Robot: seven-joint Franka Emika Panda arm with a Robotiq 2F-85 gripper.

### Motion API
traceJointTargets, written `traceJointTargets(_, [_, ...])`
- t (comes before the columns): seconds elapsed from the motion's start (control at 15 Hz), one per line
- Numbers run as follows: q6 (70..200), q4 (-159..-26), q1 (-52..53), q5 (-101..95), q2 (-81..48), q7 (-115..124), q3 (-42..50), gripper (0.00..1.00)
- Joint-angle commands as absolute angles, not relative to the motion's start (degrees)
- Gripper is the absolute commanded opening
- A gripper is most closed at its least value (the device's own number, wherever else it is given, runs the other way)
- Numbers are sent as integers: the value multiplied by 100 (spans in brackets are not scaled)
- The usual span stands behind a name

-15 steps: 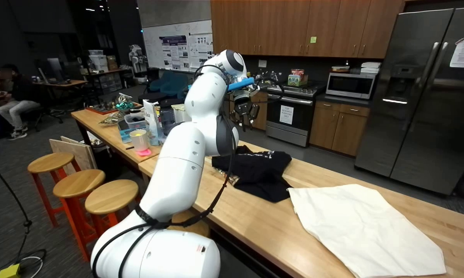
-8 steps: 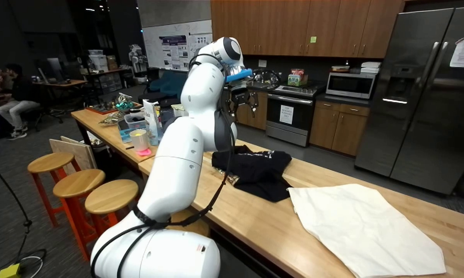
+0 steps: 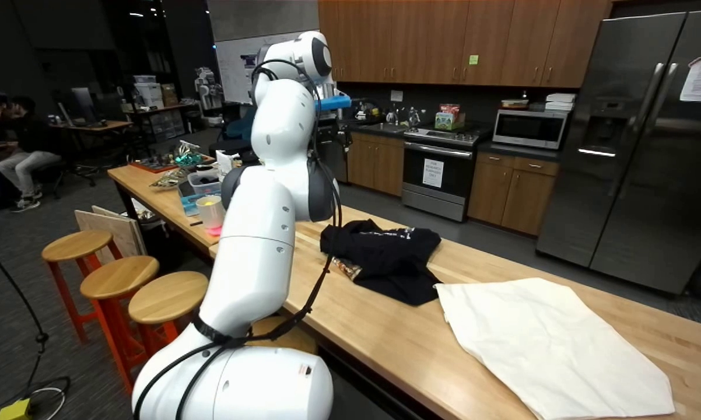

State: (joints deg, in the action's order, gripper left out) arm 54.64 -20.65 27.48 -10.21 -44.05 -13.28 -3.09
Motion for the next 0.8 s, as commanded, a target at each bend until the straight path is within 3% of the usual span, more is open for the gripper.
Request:
traceJointTargets(0.0, [5577,-2288,2890,-604,-4321,-1694,-659,100])
traceJointTargets(0.33, [5114,-2099,2848,-384,-4498,-2886,-939,100])
traceJointTargets(0.73, [5291,-2176,2981,-1620,-4346,-3568,-230,100])
